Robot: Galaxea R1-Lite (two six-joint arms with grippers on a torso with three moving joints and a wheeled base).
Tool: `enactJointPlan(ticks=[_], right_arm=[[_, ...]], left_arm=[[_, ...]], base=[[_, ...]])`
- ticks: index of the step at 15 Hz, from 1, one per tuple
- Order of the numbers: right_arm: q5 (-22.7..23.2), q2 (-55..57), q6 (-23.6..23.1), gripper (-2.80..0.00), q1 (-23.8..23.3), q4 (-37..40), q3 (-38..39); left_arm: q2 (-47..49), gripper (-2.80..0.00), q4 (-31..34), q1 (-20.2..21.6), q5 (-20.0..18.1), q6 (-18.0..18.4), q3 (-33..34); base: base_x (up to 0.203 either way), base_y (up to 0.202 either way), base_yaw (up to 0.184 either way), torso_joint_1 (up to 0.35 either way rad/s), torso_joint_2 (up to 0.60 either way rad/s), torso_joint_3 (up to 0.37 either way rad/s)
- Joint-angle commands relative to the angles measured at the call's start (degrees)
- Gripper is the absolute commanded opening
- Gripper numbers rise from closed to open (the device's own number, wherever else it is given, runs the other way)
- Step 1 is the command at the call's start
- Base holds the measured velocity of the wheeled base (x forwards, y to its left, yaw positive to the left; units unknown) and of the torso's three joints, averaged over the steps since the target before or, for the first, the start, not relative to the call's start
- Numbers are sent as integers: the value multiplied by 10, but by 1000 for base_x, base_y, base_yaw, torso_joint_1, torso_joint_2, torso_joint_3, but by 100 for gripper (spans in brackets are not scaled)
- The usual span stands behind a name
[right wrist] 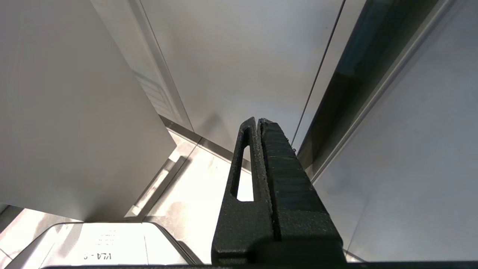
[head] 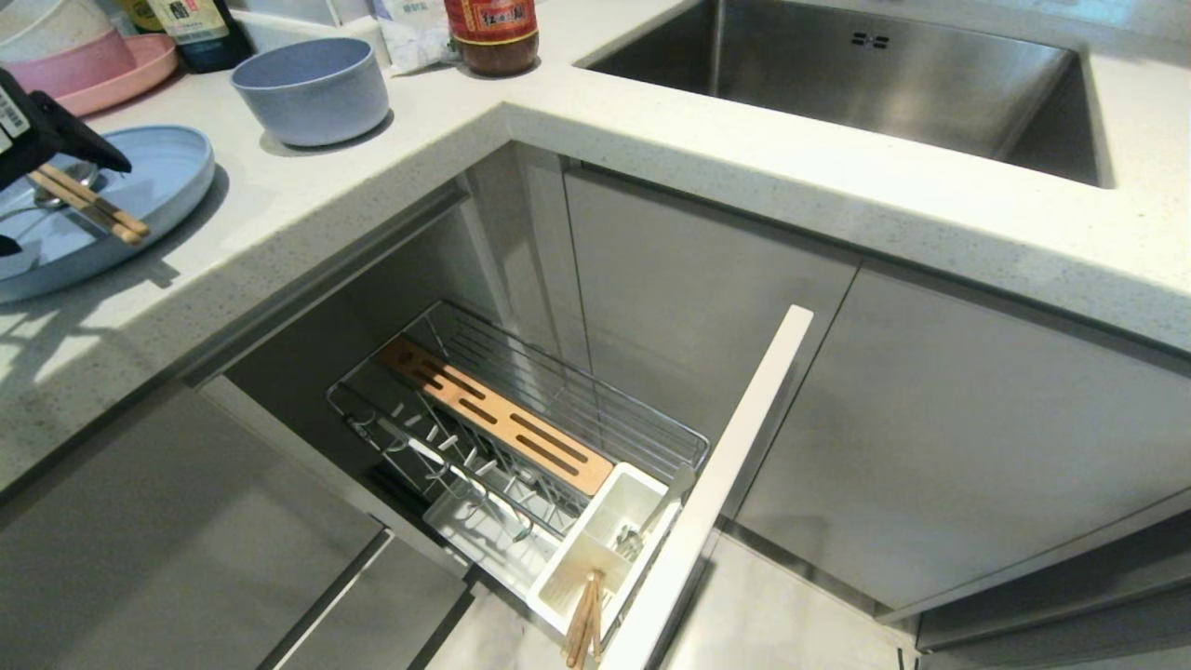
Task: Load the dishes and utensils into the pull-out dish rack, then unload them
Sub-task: Pick up the chopsticks and place it in the cupboard
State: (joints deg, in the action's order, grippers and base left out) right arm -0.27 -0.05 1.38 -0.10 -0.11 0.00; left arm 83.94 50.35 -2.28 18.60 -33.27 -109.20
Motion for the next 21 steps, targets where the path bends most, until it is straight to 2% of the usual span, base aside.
enactJointPlan(ticks=[1,9,10,21], right_arm=[[0,-2,0,-280,0,-1,1],[0,-1,0,-280,0,-1,1],[0,-2,-1,-280,0,-1,1],[0,-2,0,-280,0,0,1]], left_arm=[[10,0,2,0,1,-2,0],[18,0,2,-2,0,-2,0],[18,-280,2,-4,0,-2,0],[12,-280,4,-18,1,-3,2]], base=[[0,0,0,0,0,0],[0,0,0,0,0,0],[0,0,0,0,0,0],[0,0,0,0,0,0]])
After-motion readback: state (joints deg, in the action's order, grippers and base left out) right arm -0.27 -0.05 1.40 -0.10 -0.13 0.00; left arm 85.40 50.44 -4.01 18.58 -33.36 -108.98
